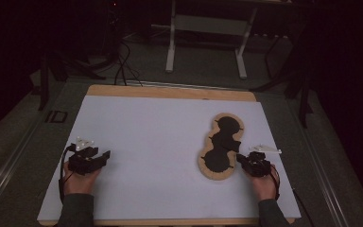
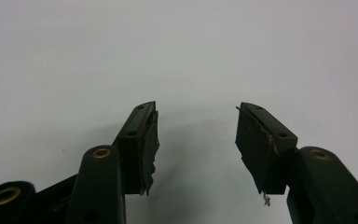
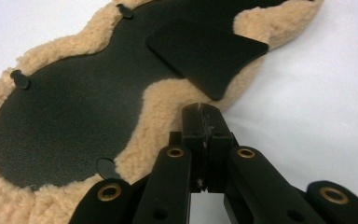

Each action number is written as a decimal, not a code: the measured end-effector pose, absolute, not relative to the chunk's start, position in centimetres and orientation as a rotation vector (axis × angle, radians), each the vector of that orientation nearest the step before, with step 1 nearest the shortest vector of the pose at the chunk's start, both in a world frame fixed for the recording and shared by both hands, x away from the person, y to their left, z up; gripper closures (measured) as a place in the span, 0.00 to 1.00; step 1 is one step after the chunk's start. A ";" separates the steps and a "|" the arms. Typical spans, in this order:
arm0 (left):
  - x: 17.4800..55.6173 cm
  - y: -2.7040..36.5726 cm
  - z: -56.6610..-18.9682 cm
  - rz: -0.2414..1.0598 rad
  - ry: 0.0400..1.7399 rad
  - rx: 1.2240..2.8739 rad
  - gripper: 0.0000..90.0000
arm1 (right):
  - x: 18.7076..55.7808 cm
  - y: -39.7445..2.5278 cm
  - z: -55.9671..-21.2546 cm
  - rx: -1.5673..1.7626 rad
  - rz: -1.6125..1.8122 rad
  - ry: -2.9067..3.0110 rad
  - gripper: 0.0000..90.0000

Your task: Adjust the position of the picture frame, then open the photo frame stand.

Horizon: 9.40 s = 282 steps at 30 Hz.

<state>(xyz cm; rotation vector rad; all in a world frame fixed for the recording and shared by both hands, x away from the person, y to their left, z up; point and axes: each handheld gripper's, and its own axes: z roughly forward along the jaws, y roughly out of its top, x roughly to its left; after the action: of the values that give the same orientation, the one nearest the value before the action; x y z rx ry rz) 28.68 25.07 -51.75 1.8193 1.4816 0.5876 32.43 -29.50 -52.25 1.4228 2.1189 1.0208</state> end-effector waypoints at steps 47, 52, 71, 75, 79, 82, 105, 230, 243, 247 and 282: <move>28.9 25.2 -51.7 0.578 1.471 1.832 0.58 | 32.7 -27.8 -52.9 1.301 1.033 2.285 1.00; 28.9 25.1 -51.8 0.579 1.471 1.835 0.58 | 32.6 -27.0 -52.7 1.247 1.046 2.335 1.00; 29.0 25.1 -51.8 0.571 1.471 1.852 0.59 | 32.6 -22.0 -52.1 1.081 1.069 2.446 1.00; 29.0 25.2 -51.8 0.571 1.469 1.850 0.59 | 32.6 -22.1 -51.3 1.052 1.116 2.434 1.00; 29.0 25.1 -51.9 0.565 1.471 1.853 0.59 | 33.0 -23.0 -50.2 1.091 1.141 2.328 1.00; 29.0 25.1 -51.8 0.569 1.467 1.854 0.59 | 34.2 -24.4 -50.1 1.187 1.102 2.230 1.00; 29.2 25.1 -51.9 0.576 1.476 1.863 0.60 | 36.4 -27.3 -52.1 1.331 1.068 2.228 1.00; 32.0 17.7 -52.7 0.453 1.247 2.054 0.98 | 38.7 -21.7 -52.3 1.528 0.964 2.194 1.00; 31.7 18.3 -52.0 0.495 1.258 2.033 0.85 | 36.4 -22.4 -51.8 1.349 0.870 2.279 0.96; 31.5 18.5 -51.7 0.510 1.257 2.022 0.82 | 34.7 -23.5 -51.3 1.295 0.866 2.297 0.90; 29.2 15.1 -49.4 0.529 1.050 1.985 0.63 | 32.4 -23.7 -51.9 1.192 0.946 2.328 0.63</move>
<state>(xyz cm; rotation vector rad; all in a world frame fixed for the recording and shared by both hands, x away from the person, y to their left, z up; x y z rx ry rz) 29.20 15.06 -49.44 1.9854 1.0504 0.5292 32.38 -23.67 -51.94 1.1919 2.3285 0.9456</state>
